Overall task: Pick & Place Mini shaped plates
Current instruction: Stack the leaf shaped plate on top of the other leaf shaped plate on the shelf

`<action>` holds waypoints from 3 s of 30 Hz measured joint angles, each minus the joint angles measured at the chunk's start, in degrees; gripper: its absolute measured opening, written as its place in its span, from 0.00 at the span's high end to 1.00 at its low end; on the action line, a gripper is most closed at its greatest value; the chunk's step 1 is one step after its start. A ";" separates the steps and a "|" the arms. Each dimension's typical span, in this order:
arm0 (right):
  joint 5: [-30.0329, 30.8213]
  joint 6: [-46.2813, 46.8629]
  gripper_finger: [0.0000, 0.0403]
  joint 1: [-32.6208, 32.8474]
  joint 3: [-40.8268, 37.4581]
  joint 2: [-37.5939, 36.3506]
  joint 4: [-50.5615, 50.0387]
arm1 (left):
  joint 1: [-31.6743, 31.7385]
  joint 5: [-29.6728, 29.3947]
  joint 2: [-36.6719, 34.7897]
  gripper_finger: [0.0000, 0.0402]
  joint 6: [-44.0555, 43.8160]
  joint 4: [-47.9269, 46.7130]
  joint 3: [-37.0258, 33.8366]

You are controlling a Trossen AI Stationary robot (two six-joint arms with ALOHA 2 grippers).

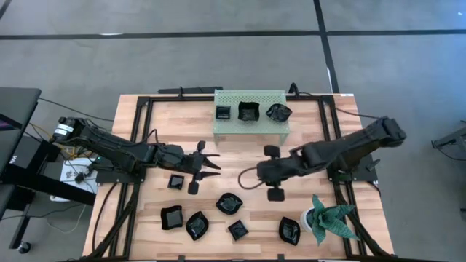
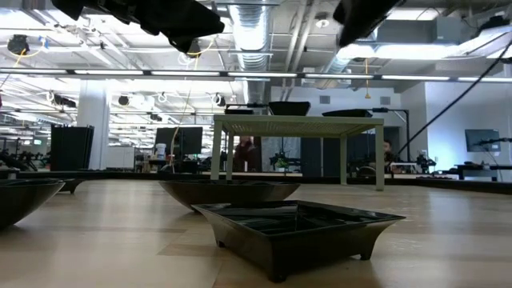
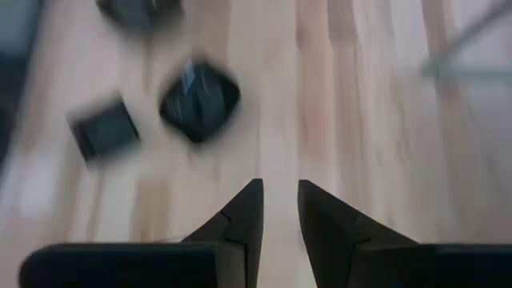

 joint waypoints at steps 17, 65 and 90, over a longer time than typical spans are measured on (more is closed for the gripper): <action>-18.32 3.06 0.81 -3.69 -10.04 18.57 33.12 | 0.00 0.04 -0.02 0.80 0.00 0.51 0.02; -18.80 5.56 0.99 -4.28 -5.08 28.25 36.65 | 0.00 0.11 -0.02 0.80 0.46 1.21 0.04; 15.59 13.11 1.00 -15.48 -5.10 -14.14 -4.93 | 0.00 0.09 -0.02 0.80 0.46 1.40 0.07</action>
